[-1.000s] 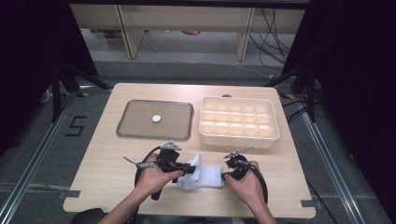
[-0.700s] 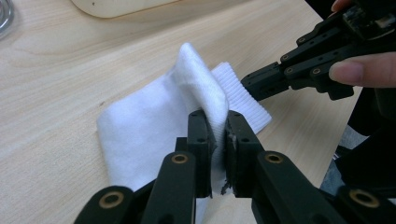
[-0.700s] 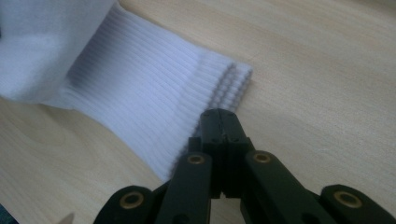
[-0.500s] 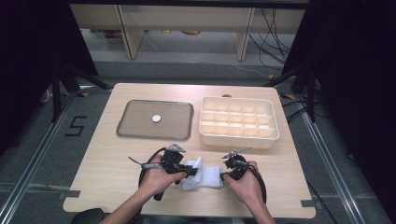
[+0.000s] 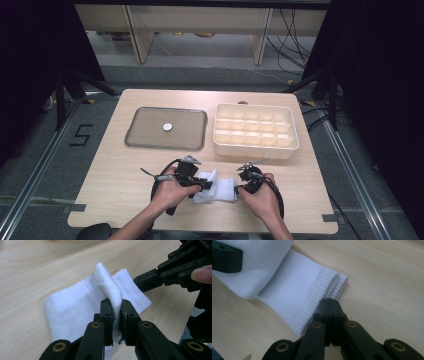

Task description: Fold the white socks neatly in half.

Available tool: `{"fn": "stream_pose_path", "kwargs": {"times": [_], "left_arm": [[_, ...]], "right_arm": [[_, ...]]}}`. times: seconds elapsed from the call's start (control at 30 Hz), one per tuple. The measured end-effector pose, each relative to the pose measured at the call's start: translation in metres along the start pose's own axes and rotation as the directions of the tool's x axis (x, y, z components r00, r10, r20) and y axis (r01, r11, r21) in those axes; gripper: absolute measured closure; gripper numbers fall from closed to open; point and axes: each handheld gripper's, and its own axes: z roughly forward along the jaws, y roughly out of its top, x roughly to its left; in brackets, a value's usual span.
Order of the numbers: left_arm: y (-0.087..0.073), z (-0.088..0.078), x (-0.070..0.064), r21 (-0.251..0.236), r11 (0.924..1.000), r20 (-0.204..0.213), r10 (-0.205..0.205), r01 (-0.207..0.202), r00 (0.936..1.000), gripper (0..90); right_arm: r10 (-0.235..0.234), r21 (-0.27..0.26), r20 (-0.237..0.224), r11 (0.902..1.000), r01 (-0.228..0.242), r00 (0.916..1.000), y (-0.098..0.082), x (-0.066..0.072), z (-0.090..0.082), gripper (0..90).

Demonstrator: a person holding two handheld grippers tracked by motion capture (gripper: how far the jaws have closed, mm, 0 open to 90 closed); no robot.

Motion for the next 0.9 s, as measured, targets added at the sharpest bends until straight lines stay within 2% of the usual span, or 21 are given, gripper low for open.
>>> {"fn": "stream_pose_path", "kwargs": {"times": [0.1, 0.17, 0.2, 0.23, 0.27, 0.37, 0.4, 0.5, 0.53, 0.63, 0.67, 0.73, 0.8, 0.9], "left_arm": [[0.001, 0.001, 0.0, 0.011, 0.9999, 0.008, -0.001, 0.001, 1.0, 81.1], [0.001, 0.003, -0.002, 0.006, 1.0, -0.001, -0.001, 0.001, 1.0, 81.1], [0.001, 0.002, -0.002, 0.02, 0.9998, -0.006, 0.008, -0.008, 1.0, 81.1], [0.001, 0.003, -0.002, 0.018, 0.9998, -0.002, 0.004, -0.004, 1.0, 81.1], [0.001, 0.004, -0.002, 0.014, 0.9999, 0.01, 0.0, 0.0, 1.0, 81.0], [0.001, 0.006, -0.003, 0.018, 0.9998, 0.004, 0.006, -0.006, 1.0, 80.9], [0.001, 0.006, -0.004, 0.019, 0.9998, 0.008, -0.002, 0.002, 1.0, 80.8], [0.0, 0.008, -0.004, 0.02, 0.9998, 0.0, 0.009, -0.009, 1.0, 80.6], [0.0, 0.009, -0.005, 0.025, 0.9997, 0.012, 0.002, -0.002, 0.9999, 80.5], [0.0, 0.011, -0.005, 0.018, 0.9998, -0.001, 0.011, -0.011, 0.9999, 80.4], [0.001, 0.01, -0.006, 0.035, 0.9993, -0.004, 0.015, -0.015, 0.9999, 80.4], [0.001, 0.012, -0.006, 0.026, 0.9996, 0.011, 0.014, -0.014, 0.9998, 80.2], [0.002, 0.012, -0.007, 0.035, 0.9993, -0.002, 0.016, -0.016, 0.9999, 79.9], [0.002, 0.015, -0.008, 0.028, 0.9994, 0.015, 0.018, -0.018, 0.9997, 79.2]], "right_arm": [[-0.002, 0.004, -0.003, 1.0, 0.002, 1.0, 0.0, 0.001, 0.0, 90.0], [0.004, 0.005, 0.0, 1.0, -0.004, 1.0, 0.0, 0.001, 0.0, 90.0], [0.004, 0.003, -0.001, 1.0, -0.004, 1.0, 0.0, 0.002, 0.0, 90.0], [0.029, 0.016, -0.009, 0.9995, -0.029, 0.9995, 0.001, 0.003, 0.0, 90.0], [0.0, 0.008, -0.002, 1.0, 0.0, 1.0, 0.0, 0.002, 0.0, 90.0], [-0.014, 0.0, -0.009, 0.9999, 0.014, 0.9999, 0.0, 0.002, 0.001, 90.0], [-0.008, 0.005, -0.007, 1.0, 0.008, 0.9999, 0.0, 0.003, 0.001, 90.0], [-0.007, 0.005, -0.007, 1.0, 0.007, 0.9999, 0.0, 0.003, 0.001, 90.0], [-0.007, 0.005, -0.007, 1.0, 0.007, 0.9999, 0.0, 0.003, 0.001, 90.0], [-0.01, 0.005, -0.004, 0.9999, 0.01, 0.9999, 0.0, 0.003, 0.001, 90.0], [-0.01, 0.005, -0.004, 0.9999, 0.011, 0.9999, 0.0, 0.003, 0.001, 90.0], [-0.009, 0.005, -0.005, 0.9999, 0.009, 0.9999, 0.0, 0.003, 0.001, 90.0], [-0.009, 0.004, -0.009, 1.0, 0.009, 0.9999, 0.0, 0.003, 0.001, 90.0], [-0.008, 0.005, -0.007, 1.0, 0.008, 0.9999, 0.0, 0.003, 0.001, 90.0]]}}
